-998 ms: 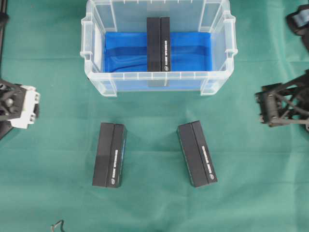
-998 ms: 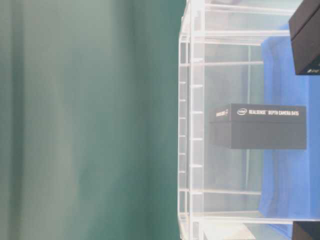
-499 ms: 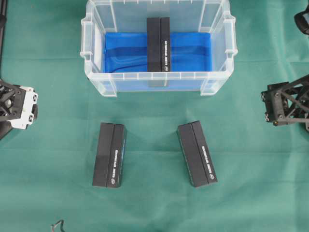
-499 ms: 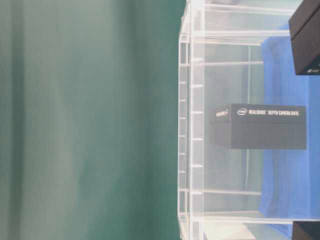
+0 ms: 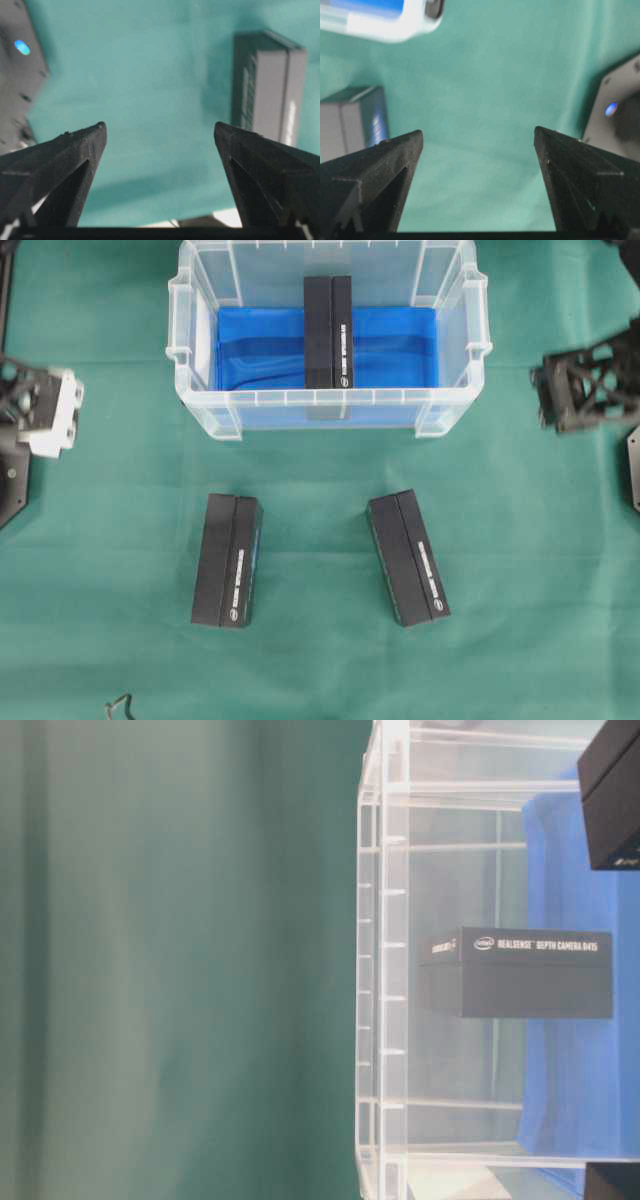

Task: Take the box out of the case with both arms.

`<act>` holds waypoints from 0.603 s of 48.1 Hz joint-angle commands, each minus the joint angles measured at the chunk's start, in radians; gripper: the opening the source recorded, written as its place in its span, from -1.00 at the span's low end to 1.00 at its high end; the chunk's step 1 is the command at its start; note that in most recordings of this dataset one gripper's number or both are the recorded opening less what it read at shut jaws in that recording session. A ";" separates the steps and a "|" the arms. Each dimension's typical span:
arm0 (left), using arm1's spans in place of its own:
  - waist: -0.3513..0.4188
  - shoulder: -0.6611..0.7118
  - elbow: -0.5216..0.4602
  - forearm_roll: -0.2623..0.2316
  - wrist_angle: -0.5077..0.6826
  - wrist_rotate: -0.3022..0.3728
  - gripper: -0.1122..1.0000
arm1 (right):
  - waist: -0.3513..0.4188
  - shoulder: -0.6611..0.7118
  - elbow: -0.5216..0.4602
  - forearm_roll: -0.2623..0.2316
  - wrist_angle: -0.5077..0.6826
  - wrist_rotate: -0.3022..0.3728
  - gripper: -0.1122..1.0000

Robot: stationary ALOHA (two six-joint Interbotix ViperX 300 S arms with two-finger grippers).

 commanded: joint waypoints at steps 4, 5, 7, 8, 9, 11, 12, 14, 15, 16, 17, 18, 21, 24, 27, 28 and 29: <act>0.112 -0.006 -0.017 0.005 0.008 0.100 0.80 | -0.112 -0.015 -0.009 0.000 -0.021 -0.104 0.77; 0.126 -0.006 -0.018 0.005 0.008 0.114 0.80 | -0.127 -0.015 -0.009 0.000 -0.026 -0.120 0.77; 0.150 -0.005 -0.018 0.005 0.008 0.143 0.80 | -0.163 -0.015 -0.008 0.002 -0.038 -0.155 0.77; 0.163 -0.005 -0.017 0.005 0.009 0.156 0.80 | -0.176 -0.015 -0.006 0.002 -0.043 -0.167 0.77; 0.176 -0.005 -0.017 0.005 0.009 0.169 0.80 | -0.190 -0.015 -0.006 0.003 -0.048 -0.179 0.77; 0.206 -0.002 -0.017 0.005 0.008 0.195 0.80 | -0.216 -0.015 -0.003 0.006 -0.058 -0.206 0.77; 0.221 -0.002 -0.015 0.005 0.008 0.206 0.80 | -0.230 -0.017 -0.002 0.009 -0.066 -0.216 0.77; 0.256 0.000 -0.014 0.006 0.008 0.233 0.80 | -0.258 -0.015 0.002 0.014 -0.075 -0.238 0.77; 0.270 0.000 -0.014 0.005 0.009 0.245 0.80 | -0.272 -0.015 0.005 0.017 -0.081 -0.249 0.77; 0.284 0.002 -0.014 0.005 0.008 0.256 0.80 | -0.285 -0.015 0.006 0.020 -0.086 -0.259 0.77; 0.298 0.003 -0.014 0.005 0.008 0.267 0.80 | -0.298 -0.015 0.008 0.021 -0.091 -0.270 0.77; 0.310 0.003 -0.014 0.005 0.008 0.279 0.80 | -0.310 -0.015 0.009 0.025 -0.095 -0.281 0.77; 0.344 0.009 -0.015 0.005 0.006 0.314 0.80 | -0.345 -0.015 0.012 0.032 -0.109 -0.307 0.77; 0.371 0.014 -0.017 0.005 0.006 0.345 0.80 | -0.374 -0.012 0.017 0.041 -0.118 -0.331 0.77; 0.390 0.020 -0.017 0.005 0.006 0.360 0.80 | -0.393 -0.011 0.018 0.051 -0.120 -0.348 0.77; 0.394 0.023 -0.018 0.005 0.006 0.364 0.80 | -0.396 -0.009 0.018 0.054 -0.120 -0.353 0.77; 0.396 0.025 -0.018 0.005 0.003 0.365 0.80 | -0.397 -0.009 0.018 0.055 -0.120 -0.356 0.77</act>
